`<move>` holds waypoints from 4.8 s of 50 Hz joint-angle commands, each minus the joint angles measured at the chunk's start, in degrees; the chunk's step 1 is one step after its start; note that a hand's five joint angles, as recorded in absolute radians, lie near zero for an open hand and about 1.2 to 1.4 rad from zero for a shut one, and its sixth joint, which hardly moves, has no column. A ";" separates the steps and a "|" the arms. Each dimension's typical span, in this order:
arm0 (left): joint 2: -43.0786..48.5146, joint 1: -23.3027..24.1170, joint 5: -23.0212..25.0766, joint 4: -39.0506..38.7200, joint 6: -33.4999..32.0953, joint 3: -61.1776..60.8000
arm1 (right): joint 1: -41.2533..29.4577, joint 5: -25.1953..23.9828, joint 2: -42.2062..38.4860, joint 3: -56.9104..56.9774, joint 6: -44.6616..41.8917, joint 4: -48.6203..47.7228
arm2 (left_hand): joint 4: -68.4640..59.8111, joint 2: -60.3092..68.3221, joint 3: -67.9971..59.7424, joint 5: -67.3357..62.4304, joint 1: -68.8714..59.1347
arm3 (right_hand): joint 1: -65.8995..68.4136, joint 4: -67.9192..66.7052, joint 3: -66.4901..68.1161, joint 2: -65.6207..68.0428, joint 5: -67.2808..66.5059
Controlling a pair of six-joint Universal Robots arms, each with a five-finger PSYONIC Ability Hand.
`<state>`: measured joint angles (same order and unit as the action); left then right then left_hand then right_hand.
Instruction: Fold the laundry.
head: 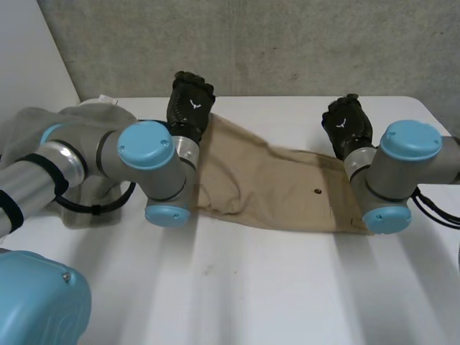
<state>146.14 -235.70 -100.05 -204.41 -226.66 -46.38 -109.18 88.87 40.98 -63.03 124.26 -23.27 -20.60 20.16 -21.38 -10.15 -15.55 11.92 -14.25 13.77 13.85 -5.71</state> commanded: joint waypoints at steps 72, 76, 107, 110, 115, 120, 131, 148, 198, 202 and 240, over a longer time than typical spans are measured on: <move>-31.18 2.00 -2.70 -0.72 13.08 -39.23 | -16.06 -28.94 12.71 -14.58 0.80 10.87 | 10.60 -10.16 11.38 10.15 5.55 | 20.79 -18.47 18.94 18.86 -17.00; -31.18 1.83 -2.79 -0.81 13.87 -38.27 | -15.10 -18.96 15.26 -13.62 9.90 11.32 | 10.60 -10.16 11.38 10.15 5.55 | -1.92 4.25 -3.77 -3.85 5.71; -27.93 6.13 -2.52 -0.64 14.31 -35.89 | 29.19 -23.73 25.29 -31.62 18.57 25.47 | 10.60 -10.16 11.38 10.15 5.55 | 13.13 -10.81 11.28 11.20 -9.34; -27.75 6.04 -2.43 -0.64 14.31 -36.33 | 30.17 -24.45 25.03 -32.59 18.13 24.24 | 10.60 -10.16 11.38 10.15 5.55 | 13.64 -11.31 11.78 11.71 -9.85; -27.66 6.04 -2.43 -0.64 14.31 -36.59 | 31.14 -24.63 23.45 -33.47 17.60 20.55 | 10.60 -10.16 11.38 10.15 5.55 | 13.98 -11.65 12.12 12.04 -10.18; -27.66 6.04 -2.43 -0.64 14.31 -36.68 | 31.22 -24.71 21.78 -33.12 17.51 19.67 | 10.60 -10.16 11.38 10.15 5.55 | 15.98 -13.65 14.13 14.05 -12.19; -27.66 5.96 -2.35 -0.72 14.40 -37.38 | 31.14 -24.18 18.87 -30.93 16.19 18.53 | 10.60 -10.16 11.38 10.15 5.55 | 68.08 -65.75 66.23 66.15 -64.29; -28.89 5.78 -2.43 -0.63 14.40 -38.61 | 19.56 -22.34 26.43 -23.37 2.84 18.97 | 10.60 -10.16 11.38 10.15 5.55 | 68.08 -65.75 66.23 66.15 -64.29; -17.40 7.36 10.57 9.63 24.68 -16.22 | 1.17 -14.78 21.09 -7.56 50.56 27.74 | 10.04 -9.60 10.83 9.60 5.00 | -1.92 4.25 -3.77 -3.85 5.71; -9.84 7.36 11.98 15.70 27.32 -6.55 | 1.87 -15.13 17.13 -4.22 50.91 30.65 | 9.88 -9.44 10.66 9.43 4.83 | -1.92 4.25 -3.77 -3.85 5.71; 3.54 5.78 8.29 40.67 26.44 9.29 | 1.08 -13.03 1.91 4.32 33.60 37.95 | 9.20 -8.76 9.98 8.76 4.16 | -1.92 4.25 -3.77 -3.85 5.71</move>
<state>151.39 -230.09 -91.96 -164.28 -200.29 -37.03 -108.11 74.27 42.05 -58.63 158.78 14.73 -11.61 11.52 -11.98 -2.55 -10.79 8.72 -13.39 11.39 12.65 -3.87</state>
